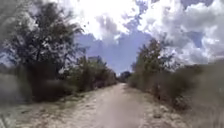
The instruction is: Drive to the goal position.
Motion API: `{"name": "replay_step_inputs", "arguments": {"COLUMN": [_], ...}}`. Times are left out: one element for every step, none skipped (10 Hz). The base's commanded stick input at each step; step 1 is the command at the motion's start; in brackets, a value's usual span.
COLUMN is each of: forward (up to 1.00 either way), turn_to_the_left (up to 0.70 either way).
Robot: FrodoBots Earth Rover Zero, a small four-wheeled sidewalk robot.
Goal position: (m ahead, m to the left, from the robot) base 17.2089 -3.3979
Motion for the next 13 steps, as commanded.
{"name": "replay_step_inputs", "arguments": {"forward": [0.7,0.7,0.7,0.7,0.7,0.7,0.7,0.7,0.7,0.7,0.7,0.7,0.7], "turn_to_the_left": [0.0,0.0,0.0,0.0,0.0,0.0,0.0,0.0,0.0,0.0,0.0,0.0,0.0]}}
